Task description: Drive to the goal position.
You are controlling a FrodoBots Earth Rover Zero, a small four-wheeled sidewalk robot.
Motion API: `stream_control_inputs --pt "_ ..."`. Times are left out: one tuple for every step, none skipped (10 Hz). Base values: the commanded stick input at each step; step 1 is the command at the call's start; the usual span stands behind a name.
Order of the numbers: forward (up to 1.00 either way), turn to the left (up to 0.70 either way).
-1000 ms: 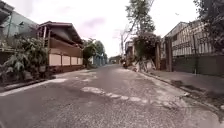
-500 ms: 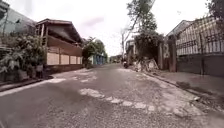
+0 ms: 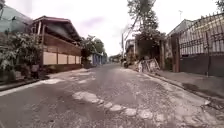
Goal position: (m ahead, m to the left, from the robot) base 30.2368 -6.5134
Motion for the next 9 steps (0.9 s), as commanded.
stream_control_inputs --pt "0.5 0.0" --pt "0.5 0.0" --pt "0.5 0.0" --pt "0.5 0.0" --pt "0.5 0.0" --pt "0.5 0.0" --pt "0.5 0.0" --pt "0.5 0.0" --pt "0.5 0.0"
